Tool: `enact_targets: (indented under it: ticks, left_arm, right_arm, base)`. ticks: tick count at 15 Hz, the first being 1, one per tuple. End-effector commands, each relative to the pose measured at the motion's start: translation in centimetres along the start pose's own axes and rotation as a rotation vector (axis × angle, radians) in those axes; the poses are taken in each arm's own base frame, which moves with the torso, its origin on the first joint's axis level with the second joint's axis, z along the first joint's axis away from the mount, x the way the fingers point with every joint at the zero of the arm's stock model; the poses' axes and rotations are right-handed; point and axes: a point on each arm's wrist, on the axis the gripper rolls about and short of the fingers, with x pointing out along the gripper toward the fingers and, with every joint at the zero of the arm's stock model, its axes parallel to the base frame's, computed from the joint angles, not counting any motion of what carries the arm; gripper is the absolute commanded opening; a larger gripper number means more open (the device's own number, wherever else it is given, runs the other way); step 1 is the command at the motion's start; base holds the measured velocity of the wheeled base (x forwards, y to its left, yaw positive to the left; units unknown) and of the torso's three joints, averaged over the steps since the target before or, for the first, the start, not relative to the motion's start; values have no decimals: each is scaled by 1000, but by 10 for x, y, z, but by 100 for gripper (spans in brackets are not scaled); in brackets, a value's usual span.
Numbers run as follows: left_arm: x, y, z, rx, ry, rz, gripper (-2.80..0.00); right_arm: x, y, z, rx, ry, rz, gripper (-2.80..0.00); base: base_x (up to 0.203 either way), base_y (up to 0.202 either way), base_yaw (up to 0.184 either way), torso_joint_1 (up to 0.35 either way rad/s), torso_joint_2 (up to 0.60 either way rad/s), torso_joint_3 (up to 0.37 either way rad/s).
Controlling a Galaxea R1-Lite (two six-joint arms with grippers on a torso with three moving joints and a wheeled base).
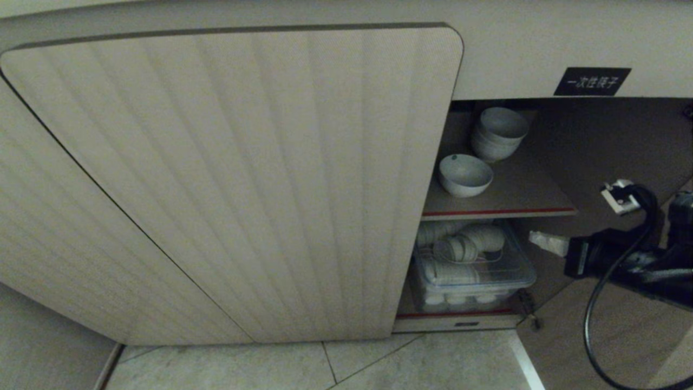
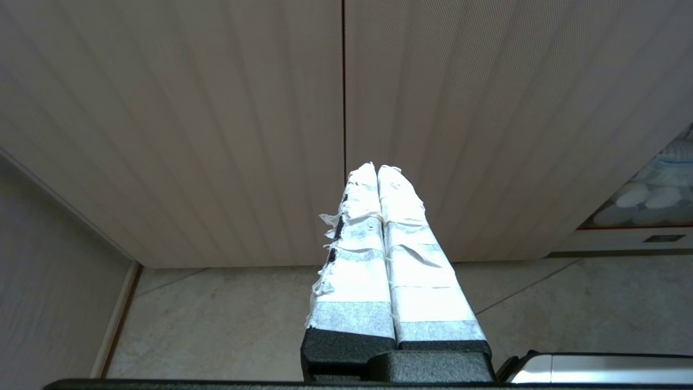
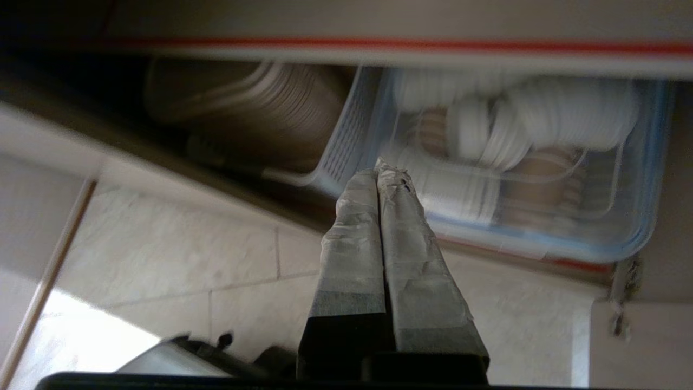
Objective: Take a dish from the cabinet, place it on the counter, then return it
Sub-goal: Take the bowl from the cabinet
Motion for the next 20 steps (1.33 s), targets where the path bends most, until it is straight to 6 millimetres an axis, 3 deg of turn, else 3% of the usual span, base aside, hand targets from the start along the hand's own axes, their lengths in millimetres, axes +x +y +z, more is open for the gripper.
enact_targets:
  ticks: [1,15,20]
  left_arm:
    - [0,0,0,-1,-1,0,-280]
    - [0,0,0,-1,-1,0,-280]
    - [0,0,0,-1,-1,0,-280]
  right_arm:
    - [13,-5,3,1,3,-5,-280]
    - [67,-18,33,-20,-59,-77,-280]
    - [74,-18,50,46,-86,-71,-280]
  base:
    - [0,0,0,0,0,0]
    - [0,0,0,0,0,0]
    - [0,0,0,0,0,0]
